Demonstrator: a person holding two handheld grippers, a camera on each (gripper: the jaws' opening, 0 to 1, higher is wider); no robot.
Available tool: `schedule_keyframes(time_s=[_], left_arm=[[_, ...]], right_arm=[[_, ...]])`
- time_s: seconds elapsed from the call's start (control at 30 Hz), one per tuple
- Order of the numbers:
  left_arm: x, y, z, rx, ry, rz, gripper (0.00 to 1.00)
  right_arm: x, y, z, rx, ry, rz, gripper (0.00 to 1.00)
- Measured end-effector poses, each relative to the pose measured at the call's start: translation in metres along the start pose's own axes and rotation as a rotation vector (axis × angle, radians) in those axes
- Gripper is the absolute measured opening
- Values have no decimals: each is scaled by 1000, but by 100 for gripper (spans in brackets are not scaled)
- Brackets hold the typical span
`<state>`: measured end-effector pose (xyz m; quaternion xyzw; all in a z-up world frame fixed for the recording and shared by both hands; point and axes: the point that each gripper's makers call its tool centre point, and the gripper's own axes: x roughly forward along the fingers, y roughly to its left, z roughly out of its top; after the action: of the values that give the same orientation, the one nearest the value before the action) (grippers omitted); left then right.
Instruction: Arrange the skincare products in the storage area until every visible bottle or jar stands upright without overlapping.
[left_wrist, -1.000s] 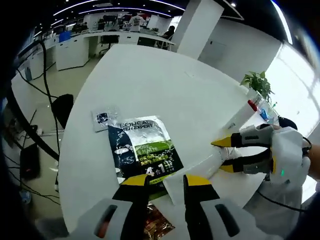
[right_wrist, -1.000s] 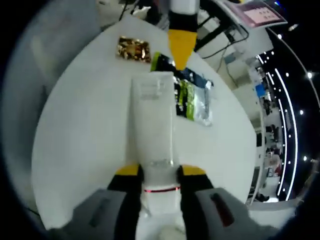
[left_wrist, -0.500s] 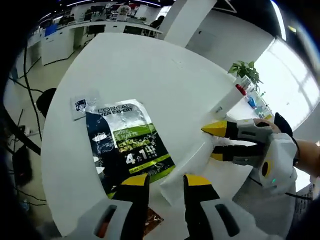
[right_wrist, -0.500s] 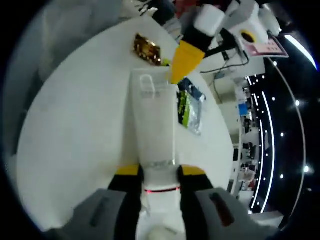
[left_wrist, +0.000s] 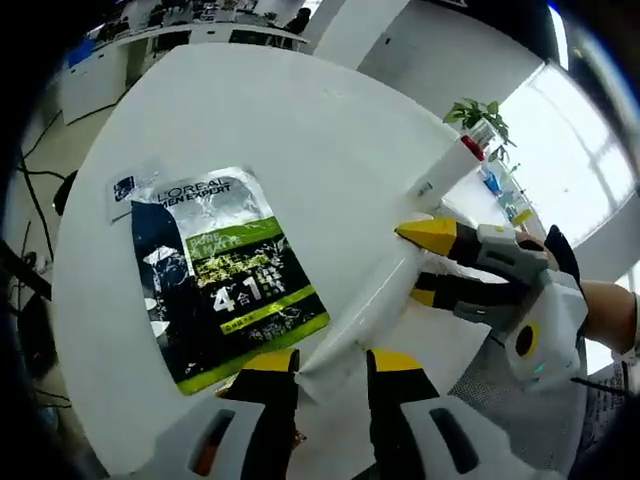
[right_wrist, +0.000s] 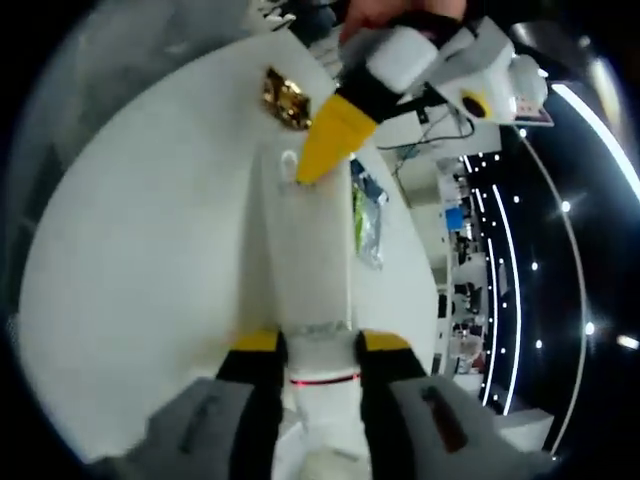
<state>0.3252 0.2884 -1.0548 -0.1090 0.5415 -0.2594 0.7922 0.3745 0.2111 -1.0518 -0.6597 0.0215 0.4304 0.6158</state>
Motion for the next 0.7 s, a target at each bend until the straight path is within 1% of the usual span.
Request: schedule_keyframes(time_s=[0.07, 0.2, 0.3, 0.33, 0.37, 0.43, 0.5, 0.53, 0.63, 0.7], left_arm=[[0, 0, 1, 15, -7, 5, 27], [1, 0, 1, 0, -1, -1, 25], [-2, -3, 0, -50, 16, -20, 21], [-4, -4, 1, -58, 15, -30, 20], [-7, -7, 5, -81, 2, -52, 19], [-12, -13, 10, -104, -18, -87, 16], [-15, -16, 13, -105, -32, -105, 14], [-16, -19, 13, -107, -33, -112, 13], [-18, -27, 16, -95, -53, -131, 11], [-17, -28, 16, -73, -55, -124, 11]], right_arm=[[0, 0, 0, 6, 5, -8, 26], [-1, 0, -1, 21, 5, -21, 26], [-1, -1, -1, 46, 11, -29, 26], [-1, -1, -2, 64, 13, -32, 26], [-1, -2, -3, 104, 15, -37, 26], [-1, -3, -6, 182, 9, -39, 26], [0, -5, -8, 193, 12, -38, 26], [0, -5, -10, 222, 12, -35, 26], [2, -8, -13, 262, 14, -33, 26], [3, -7, -13, 261, 18, -31, 27]])
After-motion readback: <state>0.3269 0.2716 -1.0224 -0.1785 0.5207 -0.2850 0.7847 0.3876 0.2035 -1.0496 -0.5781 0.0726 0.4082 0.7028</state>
